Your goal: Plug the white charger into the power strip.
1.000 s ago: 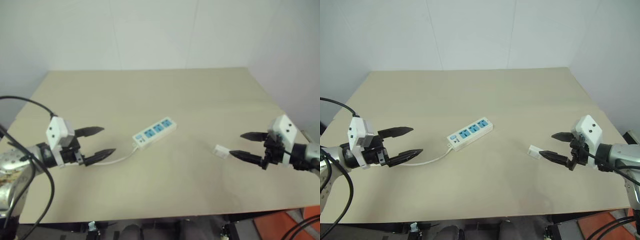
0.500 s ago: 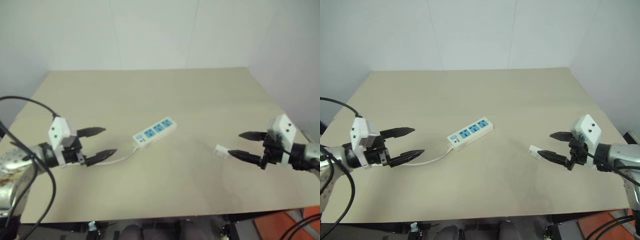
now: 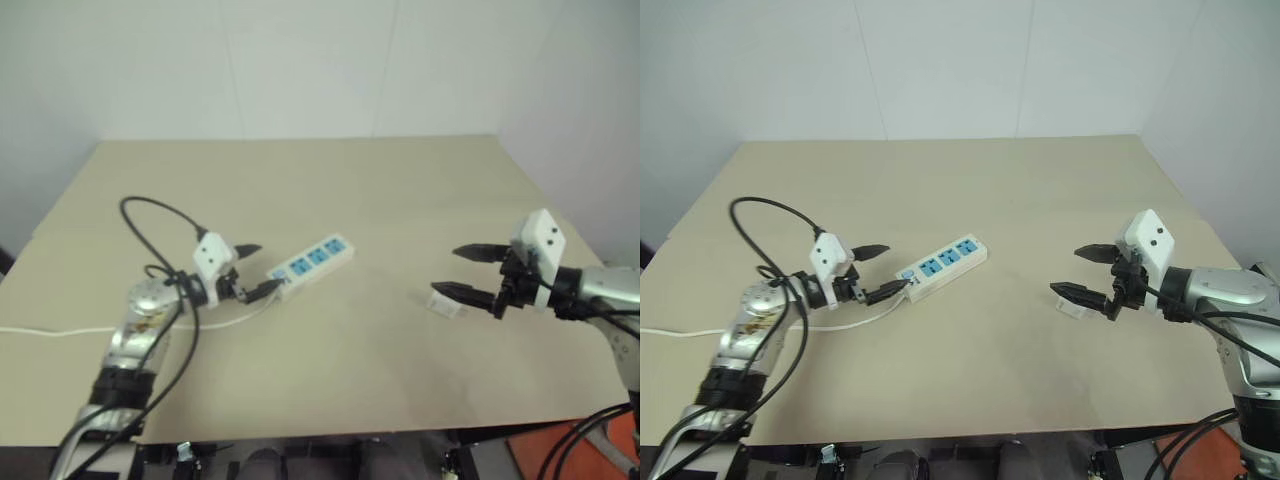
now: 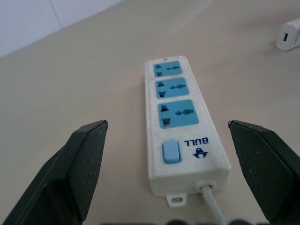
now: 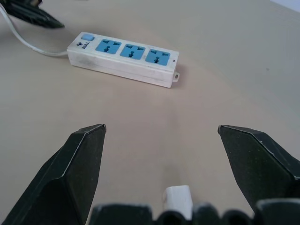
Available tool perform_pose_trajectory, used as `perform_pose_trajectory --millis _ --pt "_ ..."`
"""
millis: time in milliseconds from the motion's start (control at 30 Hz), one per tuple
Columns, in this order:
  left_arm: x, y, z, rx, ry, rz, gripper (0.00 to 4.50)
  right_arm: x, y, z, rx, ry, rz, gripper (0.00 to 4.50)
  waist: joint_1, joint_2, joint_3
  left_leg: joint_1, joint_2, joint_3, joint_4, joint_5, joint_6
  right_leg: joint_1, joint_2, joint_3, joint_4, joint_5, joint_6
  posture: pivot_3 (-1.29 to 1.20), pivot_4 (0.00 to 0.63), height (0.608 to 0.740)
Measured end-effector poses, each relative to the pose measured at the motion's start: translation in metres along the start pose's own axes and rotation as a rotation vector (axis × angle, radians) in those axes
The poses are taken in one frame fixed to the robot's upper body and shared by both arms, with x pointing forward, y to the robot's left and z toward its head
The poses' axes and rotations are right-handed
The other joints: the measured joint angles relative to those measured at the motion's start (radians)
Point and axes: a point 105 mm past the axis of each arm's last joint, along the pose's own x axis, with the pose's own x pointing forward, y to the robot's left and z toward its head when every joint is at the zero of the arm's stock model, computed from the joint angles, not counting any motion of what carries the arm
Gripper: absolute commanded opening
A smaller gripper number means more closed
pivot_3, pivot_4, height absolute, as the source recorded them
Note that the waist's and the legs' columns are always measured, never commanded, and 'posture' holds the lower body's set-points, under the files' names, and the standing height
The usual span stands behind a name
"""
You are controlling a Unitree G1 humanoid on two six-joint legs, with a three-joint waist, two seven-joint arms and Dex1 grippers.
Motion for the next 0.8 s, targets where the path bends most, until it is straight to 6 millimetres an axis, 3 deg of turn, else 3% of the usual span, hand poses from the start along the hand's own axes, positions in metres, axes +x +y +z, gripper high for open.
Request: perform_pose_trajectory --millis 367,500,667,800 --pt "0.029 -0.003 -0.04 -0.042 0.047 0.008 4.48 0.001 0.003 0.003 -0.005 -0.015 -0.009 4.5 0.001 0.0 0.0 0.0 0.0 0.0 0.001 0.0 0.0 0.0 0.0 0.0 0.0 0.0 0.001 0.0 0.15 0.74" --pt "0.039 0.0 -0.041 -0.032 0.052 0.022 4.48 0.002 0.006 0.005 -0.003 -0.028 -0.007 4.5 0.003 0.0 0.0 0.0 -0.001 -0.001 0.001 0.0 0.0 0.001 0.0 0.0 0.0 0.001 0.001 0.0 0.15 0.74" --pt "0.045 0.002 -0.041 -0.048 0.036 0.034 3.37 0.002 0.005 0.005 -0.001 -0.029 -0.017 4.5 0.009 0.0 0.0 0.001 -0.001 -0.001 0.001 0.0 0.0 0.001 -0.001 0.0 0.001 0.001 0.001 0.0 0.15 0.74" --pt "0.04 -0.007 -0.039 -0.057 0.004 -0.034 3.35 0.002 0.007 0.003 0.004 -0.022 -0.017 4.5 0.009 0.0 0.0 0.0 -0.001 -0.001 0.001 0.0 0.0 0.0 0.0 0.0 0.0 0.001 0.001 0.0 0.15 0.74"
